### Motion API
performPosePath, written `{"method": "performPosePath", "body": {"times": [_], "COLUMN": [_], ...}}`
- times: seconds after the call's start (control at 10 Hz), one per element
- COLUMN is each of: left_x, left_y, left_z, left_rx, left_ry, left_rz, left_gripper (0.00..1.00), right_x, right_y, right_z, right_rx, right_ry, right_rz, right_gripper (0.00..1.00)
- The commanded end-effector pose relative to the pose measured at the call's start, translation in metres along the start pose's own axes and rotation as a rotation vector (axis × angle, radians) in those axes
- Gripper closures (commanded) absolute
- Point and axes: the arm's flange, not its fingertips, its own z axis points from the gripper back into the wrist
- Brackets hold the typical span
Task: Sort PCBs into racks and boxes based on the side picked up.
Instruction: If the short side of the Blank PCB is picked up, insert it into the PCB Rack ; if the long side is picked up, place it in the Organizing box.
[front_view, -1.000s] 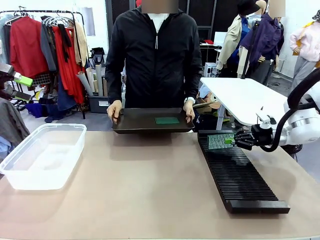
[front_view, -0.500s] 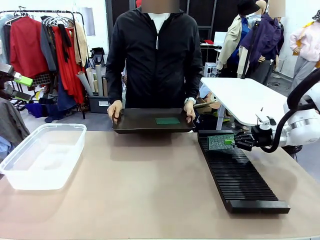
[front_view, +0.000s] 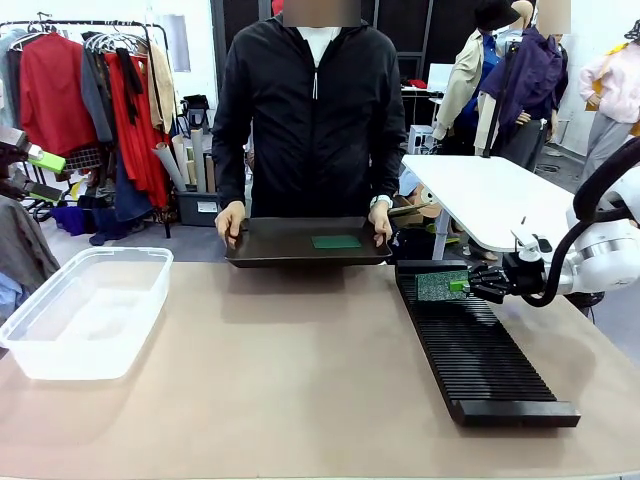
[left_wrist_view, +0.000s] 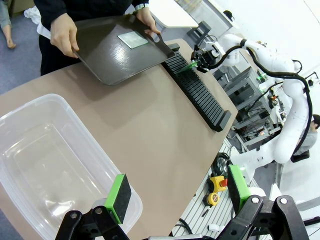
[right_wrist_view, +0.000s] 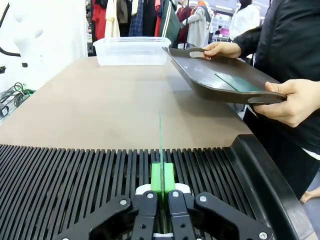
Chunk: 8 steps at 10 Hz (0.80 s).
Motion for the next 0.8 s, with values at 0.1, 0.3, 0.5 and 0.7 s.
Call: {"method": "performPosePath", "body": {"times": [0.1, 0.3, 0.5, 0.7], "left_x": [0.0001, 0.0001, 0.0001, 0.0001], "left_y": [-0.002, -0.002, -0.002, -0.002], "left_z": [0.0002, 0.0002, 0.0002, 0.0002], "left_rx": [-0.007, -0.007, -0.007, -0.007], "left_ry": [-0.004, -0.004, -0.004, -0.004], "left_rz": [-0.002, -0.002, -0.002, -0.002], "left_gripper": [0.0, 0.0, 0.0, 0.0], "right_x": [0.0002, 0.0002, 0.0002, 0.0002], "right_y": [-0.0002, -0.0002, -0.0002, -0.0002], "right_z": [-0.0002, -0.0002, -0.0002, -0.0002], "right_rx": [0.0, 0.0, 0.0, 0.0], "right_ry": [0.001, 0.001, 0.001, 0.001], "right_rz": [0.004, 0.004, 0.004, 0.004], "right_gripper": [1.0, 1.0, 1.0, 1.0]}}
